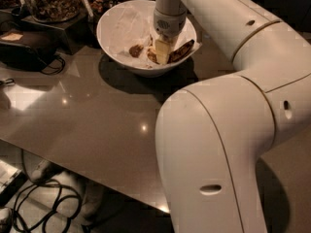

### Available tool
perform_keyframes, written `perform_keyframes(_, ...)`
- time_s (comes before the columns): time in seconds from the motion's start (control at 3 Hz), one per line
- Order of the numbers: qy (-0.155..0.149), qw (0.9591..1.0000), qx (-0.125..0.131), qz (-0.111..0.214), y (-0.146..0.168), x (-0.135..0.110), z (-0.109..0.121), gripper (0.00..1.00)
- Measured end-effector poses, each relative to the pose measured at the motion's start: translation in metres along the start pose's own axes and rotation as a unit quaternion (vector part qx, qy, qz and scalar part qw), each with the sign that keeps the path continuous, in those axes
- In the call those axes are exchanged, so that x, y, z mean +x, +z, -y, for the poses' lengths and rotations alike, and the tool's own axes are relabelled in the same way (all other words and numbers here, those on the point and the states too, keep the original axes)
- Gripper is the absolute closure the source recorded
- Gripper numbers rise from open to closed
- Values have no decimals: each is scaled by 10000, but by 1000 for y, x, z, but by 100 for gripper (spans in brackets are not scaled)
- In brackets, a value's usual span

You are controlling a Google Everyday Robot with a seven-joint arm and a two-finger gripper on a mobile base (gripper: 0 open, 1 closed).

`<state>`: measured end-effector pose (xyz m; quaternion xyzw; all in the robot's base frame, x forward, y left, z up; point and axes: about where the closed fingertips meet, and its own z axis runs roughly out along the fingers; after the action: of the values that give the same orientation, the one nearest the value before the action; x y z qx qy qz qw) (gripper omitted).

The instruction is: Pick banana from white bowl

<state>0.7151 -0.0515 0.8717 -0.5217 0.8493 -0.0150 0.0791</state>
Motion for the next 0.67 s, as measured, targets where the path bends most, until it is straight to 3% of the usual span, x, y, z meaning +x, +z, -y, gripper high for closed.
perform_keyframes(0.33, -32, 9998, 8, 178, -3, -3, 2, 100)
perform_keyframes(0.67, -275, 9976, -55, 632, -32, 2, -4, 100)
